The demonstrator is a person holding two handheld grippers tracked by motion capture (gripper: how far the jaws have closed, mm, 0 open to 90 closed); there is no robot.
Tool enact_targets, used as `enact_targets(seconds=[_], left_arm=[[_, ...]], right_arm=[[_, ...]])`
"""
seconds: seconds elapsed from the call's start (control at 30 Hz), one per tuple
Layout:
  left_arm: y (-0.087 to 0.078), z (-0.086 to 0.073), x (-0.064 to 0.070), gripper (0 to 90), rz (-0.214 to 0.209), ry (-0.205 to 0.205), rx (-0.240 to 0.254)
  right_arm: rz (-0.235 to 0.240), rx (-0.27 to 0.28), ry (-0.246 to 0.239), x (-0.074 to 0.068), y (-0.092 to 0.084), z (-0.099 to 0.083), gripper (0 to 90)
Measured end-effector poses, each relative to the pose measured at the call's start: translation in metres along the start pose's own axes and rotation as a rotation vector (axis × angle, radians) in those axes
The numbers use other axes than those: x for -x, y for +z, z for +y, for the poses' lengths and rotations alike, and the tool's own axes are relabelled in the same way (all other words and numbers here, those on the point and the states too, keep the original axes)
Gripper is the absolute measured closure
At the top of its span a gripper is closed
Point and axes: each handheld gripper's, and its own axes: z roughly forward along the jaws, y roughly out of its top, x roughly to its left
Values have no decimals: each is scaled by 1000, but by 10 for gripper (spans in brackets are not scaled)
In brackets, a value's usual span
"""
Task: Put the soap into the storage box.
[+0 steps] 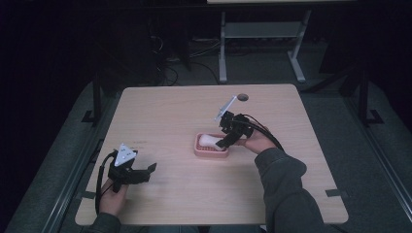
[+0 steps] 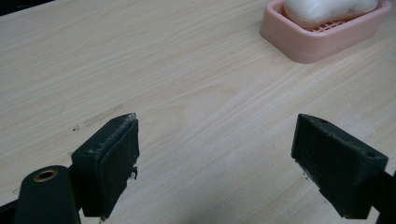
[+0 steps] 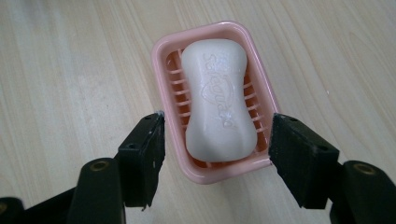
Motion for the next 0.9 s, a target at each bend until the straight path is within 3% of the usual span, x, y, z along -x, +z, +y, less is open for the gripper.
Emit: enact_targets(seconds=[0.9], left_arm=[[1,0,2,147,-2,11,-6]], right_arm=[[-15,29,65,-6,-21,-43,331]])
